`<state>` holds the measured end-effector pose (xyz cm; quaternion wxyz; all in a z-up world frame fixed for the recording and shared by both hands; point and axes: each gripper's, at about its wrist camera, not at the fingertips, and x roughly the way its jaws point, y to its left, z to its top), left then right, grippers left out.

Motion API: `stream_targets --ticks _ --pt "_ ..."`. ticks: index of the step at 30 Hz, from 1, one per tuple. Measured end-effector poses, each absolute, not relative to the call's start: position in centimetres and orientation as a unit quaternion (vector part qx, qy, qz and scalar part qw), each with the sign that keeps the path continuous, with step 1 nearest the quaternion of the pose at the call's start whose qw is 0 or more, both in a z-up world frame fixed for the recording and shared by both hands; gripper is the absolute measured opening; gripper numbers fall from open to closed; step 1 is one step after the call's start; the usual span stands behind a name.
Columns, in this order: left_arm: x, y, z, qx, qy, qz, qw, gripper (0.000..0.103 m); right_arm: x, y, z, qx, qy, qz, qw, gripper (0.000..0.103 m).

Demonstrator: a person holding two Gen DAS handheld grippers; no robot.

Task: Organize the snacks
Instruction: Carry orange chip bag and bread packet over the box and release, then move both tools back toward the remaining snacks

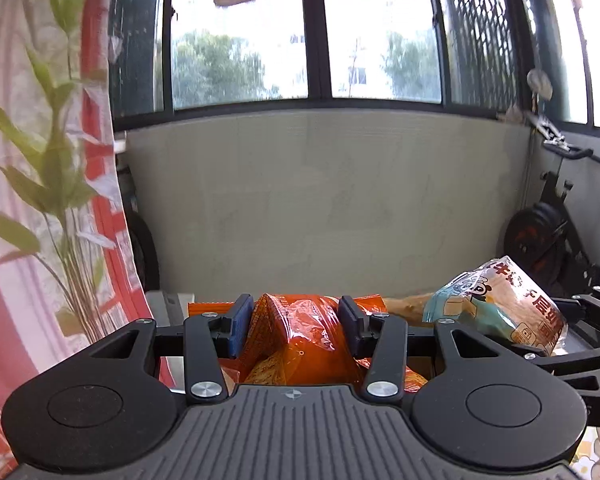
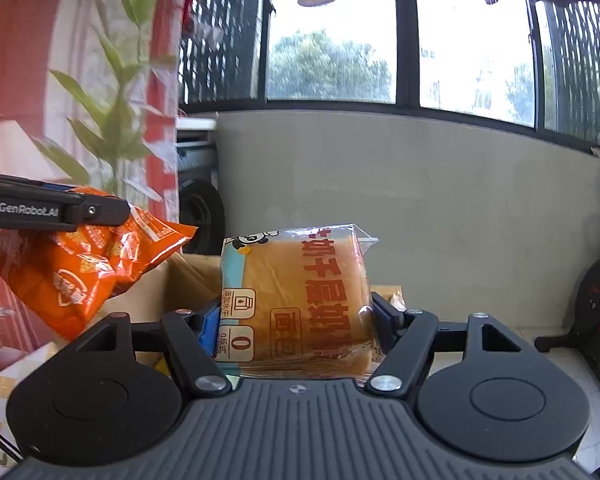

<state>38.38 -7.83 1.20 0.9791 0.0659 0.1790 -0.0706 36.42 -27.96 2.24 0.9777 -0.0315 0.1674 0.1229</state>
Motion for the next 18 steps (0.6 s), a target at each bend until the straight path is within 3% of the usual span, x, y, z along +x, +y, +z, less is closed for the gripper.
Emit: stream_targets --ticks 3,6,9,18 --pt "40.0 -8.5 0.2 0.064 0.191 -0.077 0.976 0.057 37.9 -28.4 1.3 -0.015 0.190 0.120 0.974 0.072" --pt "41.0 -9.0 -0.5 0.077 0.200 -0.073 0.974 0.082 38.4 -29.2 0.8 0.005 0.200 0.116 0.973 0.076" --pt "40.6 -8.9 -0.6 0.081 0.198 -0.073 0.974 0.083 37.6 -30.1 1.1 0.029 0.188 0.120 0.974 0.081" --pt "35.0 -5.2 0.4 0.048 0.188 -0.064 0.979 0.083 32.4 -32.9 2.4 0.029 0.157 0.155 0.975 0.082"
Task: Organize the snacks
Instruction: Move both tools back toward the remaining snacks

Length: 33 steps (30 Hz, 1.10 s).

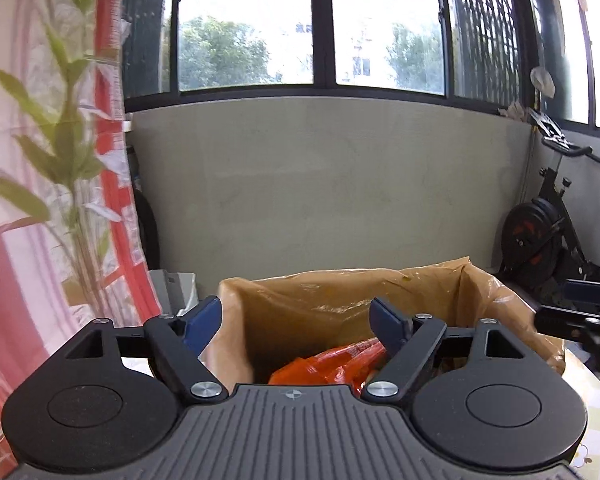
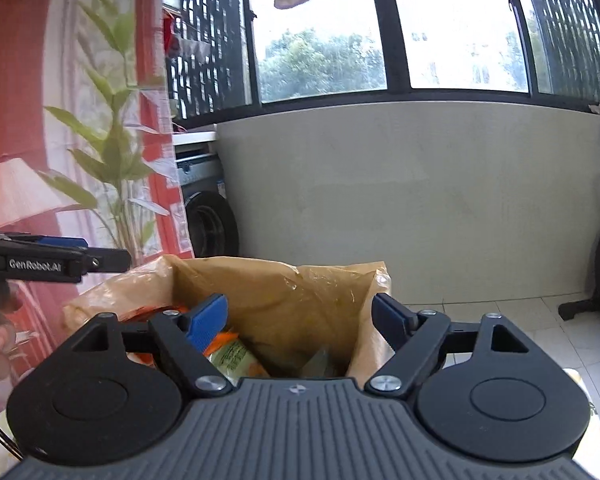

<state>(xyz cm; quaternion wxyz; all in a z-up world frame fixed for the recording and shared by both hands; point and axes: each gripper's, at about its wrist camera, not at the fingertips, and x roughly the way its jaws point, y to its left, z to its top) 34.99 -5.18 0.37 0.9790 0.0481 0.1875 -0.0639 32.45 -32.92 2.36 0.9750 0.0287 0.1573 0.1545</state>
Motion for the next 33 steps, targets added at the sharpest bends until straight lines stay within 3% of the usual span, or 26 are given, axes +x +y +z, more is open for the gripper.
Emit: stream_targets --ticks 11,15,18,23,33 --pt "28.3 -2.2 -1.9 0.015 0.157 -0.018 0.987 0.083 25.4 -38.3 -2.3 0.035 0.180 0.125 0.975 0.081" --pt "26.8 -1.7 -4.1 -0.007 0.169 -0.010 0.986 0.082 24.3 -39.9 -6.4 0.090 0.227 0.076 0.967 0.071" --pt "26.6 -1.6 -5.6 -0.005 0.185 -0.011 0.983 0.082 24.1 -40.3 -9.9 0.130 0.279 0.052 0.950 0.065" --pt "26.6 -1.0 -7.2 0.012 0.192 -0.007 0.981 0.082 24.8 -40.1 -13.8 0.155 0.356 0.028 0.921 0.064" --pt "26.5 1.2 -9.8 -0.008 0.211 0.000 0.977 0.082 28.2 -38.5 -15.3 0.125 0.396 -0.014 0.910 0.061"
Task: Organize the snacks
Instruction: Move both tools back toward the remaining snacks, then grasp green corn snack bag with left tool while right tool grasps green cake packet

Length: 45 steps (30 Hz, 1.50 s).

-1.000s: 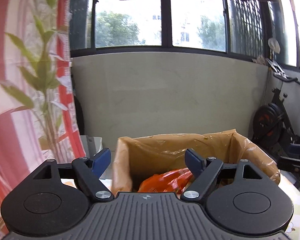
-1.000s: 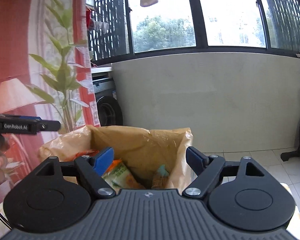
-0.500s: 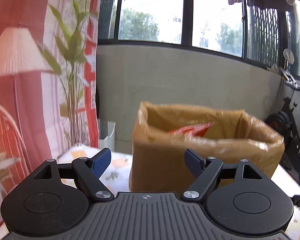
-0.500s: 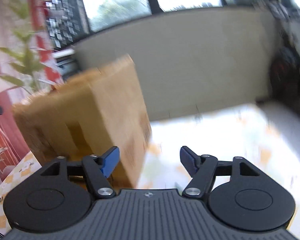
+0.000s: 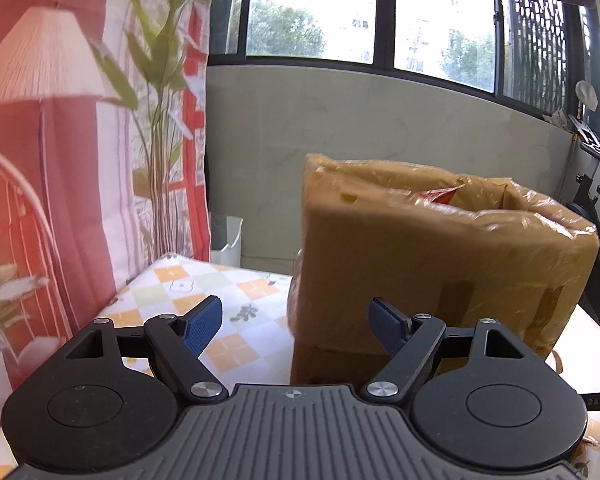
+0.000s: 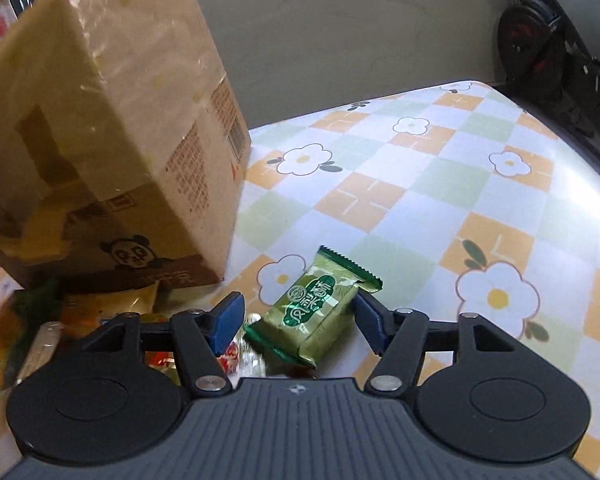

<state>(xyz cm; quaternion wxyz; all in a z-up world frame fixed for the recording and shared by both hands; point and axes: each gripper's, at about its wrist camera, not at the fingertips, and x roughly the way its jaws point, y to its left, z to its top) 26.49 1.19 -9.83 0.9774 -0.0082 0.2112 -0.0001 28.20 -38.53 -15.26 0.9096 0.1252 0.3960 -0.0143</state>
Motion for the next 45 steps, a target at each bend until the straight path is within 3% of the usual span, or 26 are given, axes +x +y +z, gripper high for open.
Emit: stream_targets --ticks 12,16,20,29,42,45 --pt "26.7 2.6 -12.6 -0.038 0.246 -0.009 0.968 0.082 30.5 -36.1 -16.5 0.037 0.387 -0.052 0.920 0.055" --pt "26.5 2.8 -13.1 -0.040 0.253 -0.019 0.967 0.082 29.8 -35.6 -16.8 0.010 0.368 -0.047 0.928 0.041" --pt "26.1 3.1 -13.6 -0.041 0.259 -0.026 0.965 0.082 28.5 -35.3 -16.4 0.019 0.352 -0.036 0.935 0.040" --pt "26.0 1.7 -14.6 -0.043 0.286 -0.083 0.954 0.083 22.4 -31.6 -14.0 0.034 0.235 0.049 0.970 0.040" --pt "27.8 1.3 -17.7 -0.045 0.339 -0.066 0.937 0.083 22.0 -29.0 -16.0 0.040 0.240 0.102 0.965 0.040" --pt "28.4 2.0 -18.5 -0.066 0.353 -0.069 0.931 0.089 21.7 -29.4 -16.2 0.045 0.239 0.107 0.964 0.040"
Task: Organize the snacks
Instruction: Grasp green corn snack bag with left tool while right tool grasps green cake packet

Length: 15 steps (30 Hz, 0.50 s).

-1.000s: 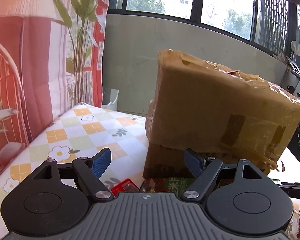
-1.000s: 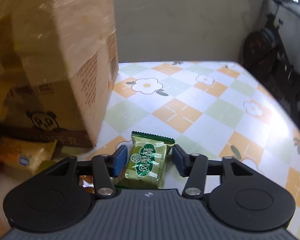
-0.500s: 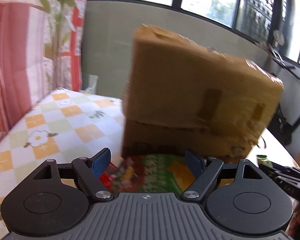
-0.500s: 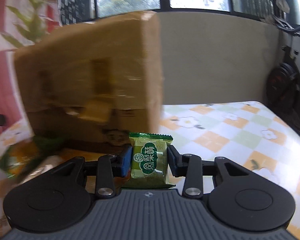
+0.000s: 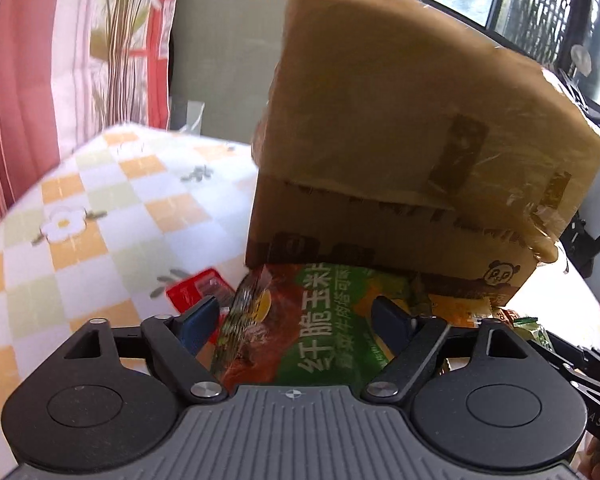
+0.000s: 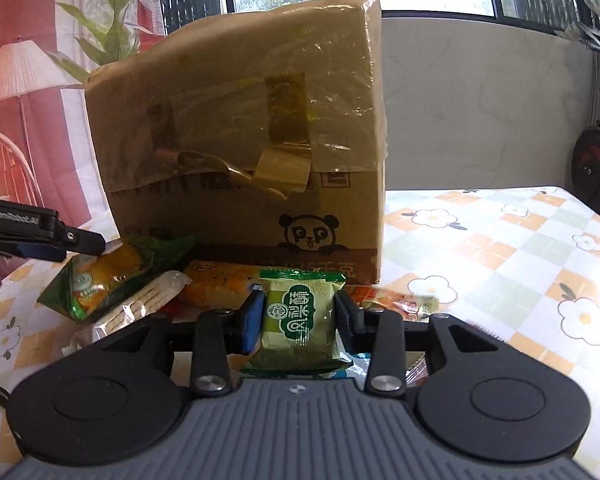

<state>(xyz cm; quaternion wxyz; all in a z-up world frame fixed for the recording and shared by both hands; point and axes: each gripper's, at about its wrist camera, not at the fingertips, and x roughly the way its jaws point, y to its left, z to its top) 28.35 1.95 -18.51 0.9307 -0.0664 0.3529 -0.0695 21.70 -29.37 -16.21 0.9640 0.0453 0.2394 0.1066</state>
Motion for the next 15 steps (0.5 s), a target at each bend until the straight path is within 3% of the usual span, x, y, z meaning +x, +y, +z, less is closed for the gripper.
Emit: stream_targets --ticks 7,15 --pt "27.9 2.1 -20.4 -0.060 0.376 -0.069 0.922 0.099 21.5 -29.9 -16.3 0.062 0.235 0.114 0.963 0.040" --pt "27.7 2.1 -21.2 -0.066 0.372 -0.064 0.924 0.103 21.4 -29.9 -16.4 0.063 0.240 0.119 0.961 0.040"
